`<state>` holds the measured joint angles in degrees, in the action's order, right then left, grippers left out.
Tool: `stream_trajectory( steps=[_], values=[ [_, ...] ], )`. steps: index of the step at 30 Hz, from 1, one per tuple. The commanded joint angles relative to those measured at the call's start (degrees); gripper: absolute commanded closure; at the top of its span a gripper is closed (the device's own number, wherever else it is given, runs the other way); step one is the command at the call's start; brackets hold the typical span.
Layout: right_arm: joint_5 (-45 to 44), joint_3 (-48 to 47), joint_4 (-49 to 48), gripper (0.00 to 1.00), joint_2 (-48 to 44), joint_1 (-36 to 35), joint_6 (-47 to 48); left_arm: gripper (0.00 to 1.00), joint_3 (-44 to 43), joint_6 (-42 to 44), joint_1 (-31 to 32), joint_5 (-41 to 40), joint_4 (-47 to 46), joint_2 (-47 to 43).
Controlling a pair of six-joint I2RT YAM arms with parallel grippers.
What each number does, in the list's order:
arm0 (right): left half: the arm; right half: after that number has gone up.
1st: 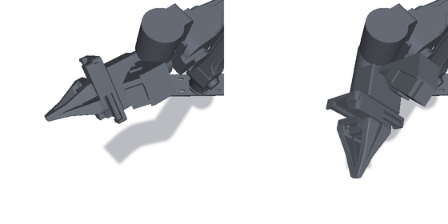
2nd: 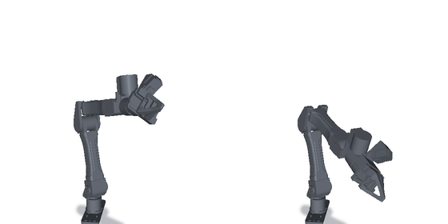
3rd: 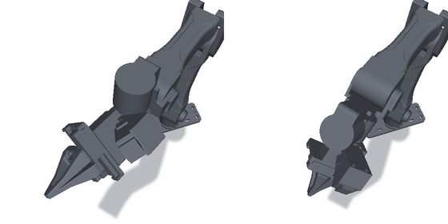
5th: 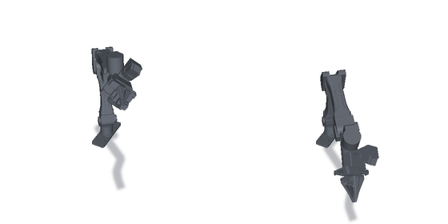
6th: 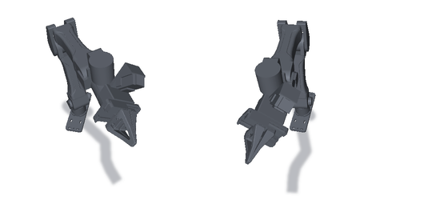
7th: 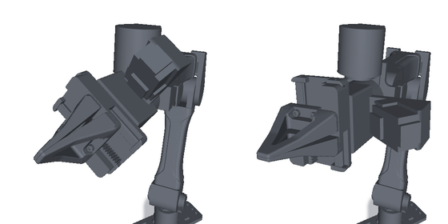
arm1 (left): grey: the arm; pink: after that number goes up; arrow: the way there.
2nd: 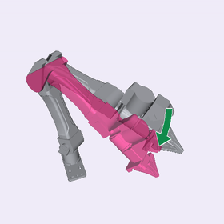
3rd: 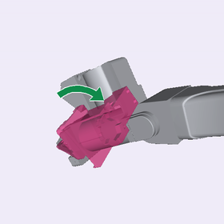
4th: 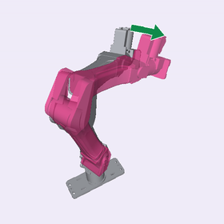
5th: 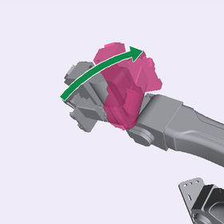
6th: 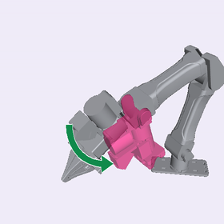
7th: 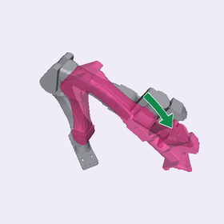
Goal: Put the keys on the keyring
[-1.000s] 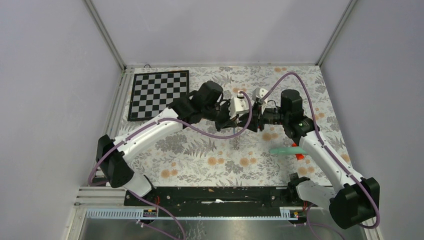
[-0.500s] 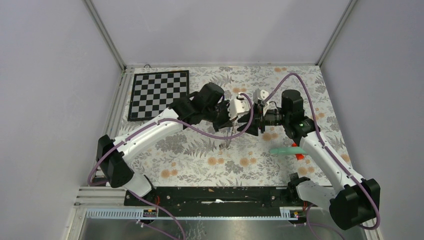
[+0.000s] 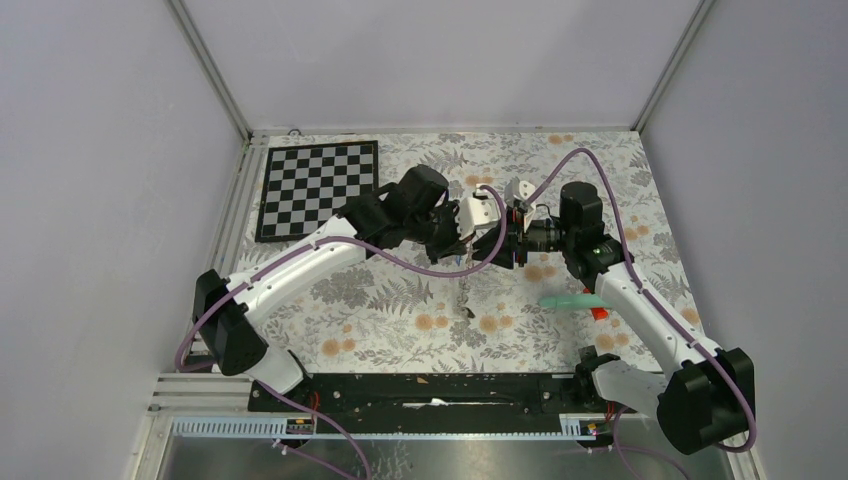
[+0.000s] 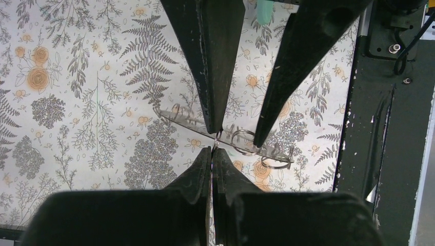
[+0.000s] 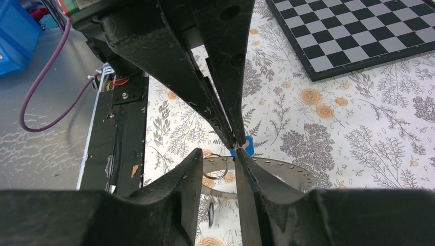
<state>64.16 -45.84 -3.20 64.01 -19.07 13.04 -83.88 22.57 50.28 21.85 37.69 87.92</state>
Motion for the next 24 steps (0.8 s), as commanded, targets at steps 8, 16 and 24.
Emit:
stream_trajectory(
  steps=[8,16,24],
  values=[
    [-0.8,0.8,-3.7,0.66,0.5,0.3,-0.7,1.0,-2.5,-1.0,-0.1,2.9,-2.6,-2.8],
    [-0.8,1.3,-5.6,0.66,0.8,0.3,-2.4,1.0,-0.3,-1.6,-1.1,4.0,-4.1,-4.3],
    [-1.1,1.1,-7.3,0.64,1.1,0.6,-4.1,1.0,0.7,-1.7,-1.5,5.1,-4.6,-4.8]
  ],
)
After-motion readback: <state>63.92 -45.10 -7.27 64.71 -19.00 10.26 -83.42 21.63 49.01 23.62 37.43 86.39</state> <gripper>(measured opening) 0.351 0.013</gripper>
